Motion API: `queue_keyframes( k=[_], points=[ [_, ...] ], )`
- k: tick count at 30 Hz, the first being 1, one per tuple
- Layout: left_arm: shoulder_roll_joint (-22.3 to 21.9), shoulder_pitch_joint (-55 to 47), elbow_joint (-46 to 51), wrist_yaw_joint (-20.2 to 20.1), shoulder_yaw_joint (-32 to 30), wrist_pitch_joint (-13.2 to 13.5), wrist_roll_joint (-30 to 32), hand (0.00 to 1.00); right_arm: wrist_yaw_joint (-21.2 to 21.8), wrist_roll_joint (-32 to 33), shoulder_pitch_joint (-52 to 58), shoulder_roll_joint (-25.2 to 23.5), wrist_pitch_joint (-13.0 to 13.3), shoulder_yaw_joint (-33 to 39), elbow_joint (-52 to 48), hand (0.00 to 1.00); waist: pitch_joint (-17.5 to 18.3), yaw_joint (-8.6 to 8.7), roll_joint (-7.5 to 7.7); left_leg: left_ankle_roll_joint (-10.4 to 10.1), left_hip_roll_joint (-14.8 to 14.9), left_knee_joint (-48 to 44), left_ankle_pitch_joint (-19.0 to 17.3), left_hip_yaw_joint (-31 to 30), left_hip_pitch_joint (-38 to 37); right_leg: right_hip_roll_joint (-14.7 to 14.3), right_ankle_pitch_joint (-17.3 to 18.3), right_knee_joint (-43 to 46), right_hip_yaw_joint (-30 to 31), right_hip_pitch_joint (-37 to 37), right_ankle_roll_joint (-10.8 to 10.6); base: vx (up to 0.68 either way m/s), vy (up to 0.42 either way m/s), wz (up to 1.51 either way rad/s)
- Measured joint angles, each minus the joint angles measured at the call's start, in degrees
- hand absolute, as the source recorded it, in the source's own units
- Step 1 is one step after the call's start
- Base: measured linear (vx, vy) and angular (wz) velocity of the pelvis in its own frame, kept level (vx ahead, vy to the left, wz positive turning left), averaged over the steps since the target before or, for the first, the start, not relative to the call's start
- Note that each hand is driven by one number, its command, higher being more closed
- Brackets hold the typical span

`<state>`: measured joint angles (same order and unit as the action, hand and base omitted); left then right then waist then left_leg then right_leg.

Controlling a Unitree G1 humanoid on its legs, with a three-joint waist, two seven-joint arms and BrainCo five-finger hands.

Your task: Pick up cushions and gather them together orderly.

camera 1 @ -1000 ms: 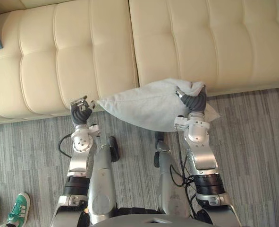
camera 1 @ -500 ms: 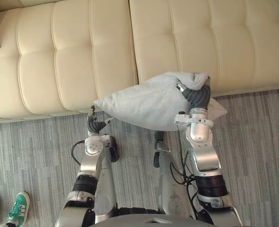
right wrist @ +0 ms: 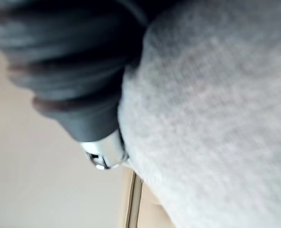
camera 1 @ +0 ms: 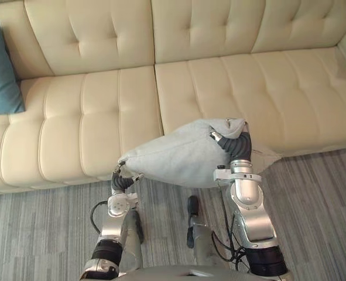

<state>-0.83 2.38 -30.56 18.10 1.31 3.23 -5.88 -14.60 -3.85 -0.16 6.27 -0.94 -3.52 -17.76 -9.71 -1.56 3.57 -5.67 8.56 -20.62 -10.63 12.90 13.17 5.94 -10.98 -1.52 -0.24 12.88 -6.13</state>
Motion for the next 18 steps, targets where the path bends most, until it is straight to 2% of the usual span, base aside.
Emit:
queue_keyframes(
  k=[3,7,18],
  points=[
    [0.87,-2.71,-0.59,-1.00,-0.09,0.00,-1.92,0.00,1.19,0.00,-0.05,-0.03,0.15,1.26,0.97,1.00,0.92,0.02,0.80,-0.03,-0.46,1.05,0.01,-0.11,-1.43,0.12,-0.01,-0.77,0.36,-1.10,0.01,-0.01,-0.008,-0.03],
    [1.37,-5.57,-0.68,-2.64,-0.07,0.00,-4.03,0.00,1.85,0.04,-0.07,0.00,0.68,2.67,0.97,1.00,1.52,0.13,0.98,0.01,-1.34,1.77,0.00,-0.81,-2.55,0.53,-0.01,-1.03,0.90,-1.82,0.00,-0.02,-0.002,-0.04],
    [2.77,-5.96,-2.95,-6.49,2.57,0.03,-4.02,0.00,3.18,0.16,-0.21,-0.06,0.99,3.17,0.97,1.00,3.11,0.81,1.88,-0.14,-1.86,2.09,-0.14,-1.99,-3.44,0.73,0.45,-1.23,1.20,-2.66,0.57,-0.05,0.000,0.00]
  ],
)
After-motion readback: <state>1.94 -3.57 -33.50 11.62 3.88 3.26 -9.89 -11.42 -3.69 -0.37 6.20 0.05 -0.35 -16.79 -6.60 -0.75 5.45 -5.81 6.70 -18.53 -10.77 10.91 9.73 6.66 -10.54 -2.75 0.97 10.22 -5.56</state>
